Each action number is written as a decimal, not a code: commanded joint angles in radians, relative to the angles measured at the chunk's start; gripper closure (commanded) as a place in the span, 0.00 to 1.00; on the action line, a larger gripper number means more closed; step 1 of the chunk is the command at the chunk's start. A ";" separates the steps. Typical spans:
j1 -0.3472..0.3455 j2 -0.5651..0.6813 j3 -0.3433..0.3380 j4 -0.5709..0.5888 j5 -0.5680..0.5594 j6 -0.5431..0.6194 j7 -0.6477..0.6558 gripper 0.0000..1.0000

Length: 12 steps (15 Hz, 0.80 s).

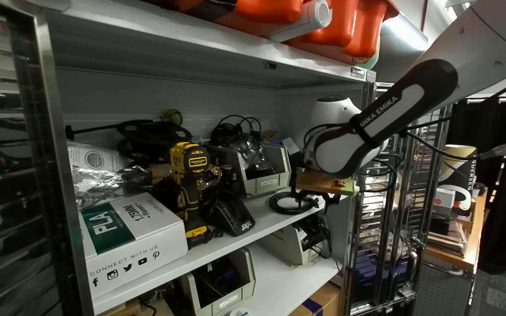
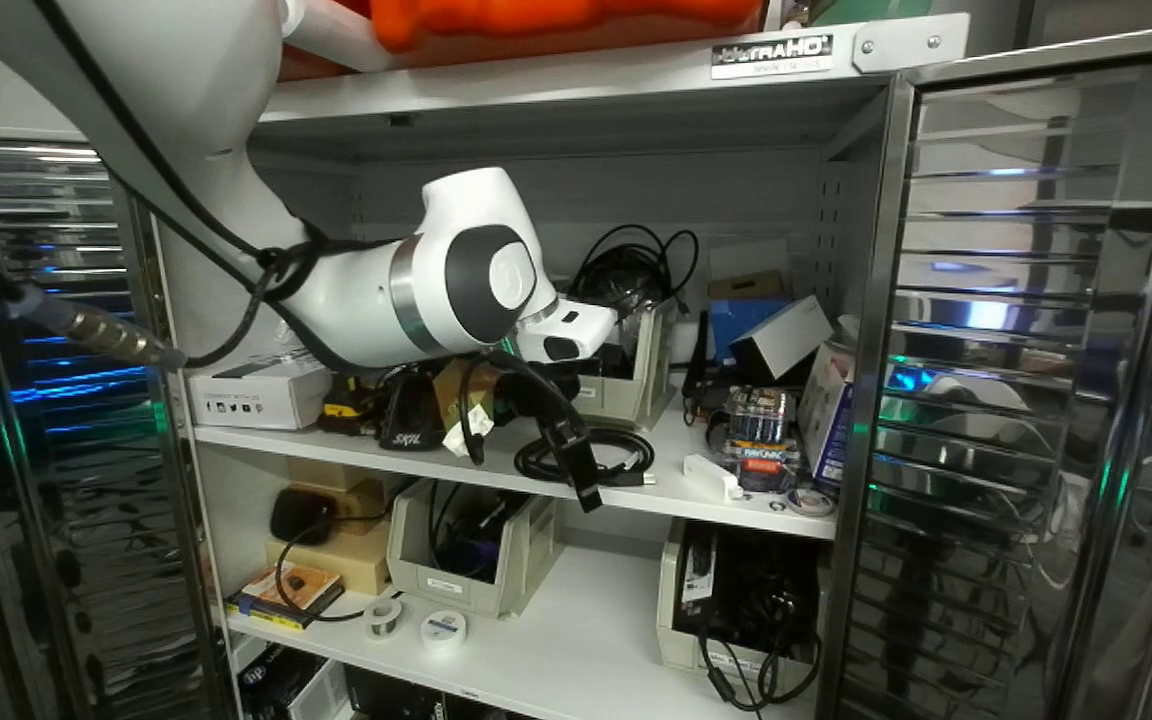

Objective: Put the cable in the storage box

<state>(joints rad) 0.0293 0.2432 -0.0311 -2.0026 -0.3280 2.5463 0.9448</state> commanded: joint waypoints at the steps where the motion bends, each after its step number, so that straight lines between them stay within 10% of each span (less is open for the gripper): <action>1: 0.041 0.019 -0.025 0.055 0.018 -0.056 0.011 0.49; 5: 0.059 -0.032 -0.026 0.007 -0.004 -0.046 0.035 0.80; 12: 0.093 -0.232 -0.012 -0.244 -0.163 0.004 0.111 0.85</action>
<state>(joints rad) 0.0945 0.1493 -0.0376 -2.0970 -0.3925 2.5174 0.9915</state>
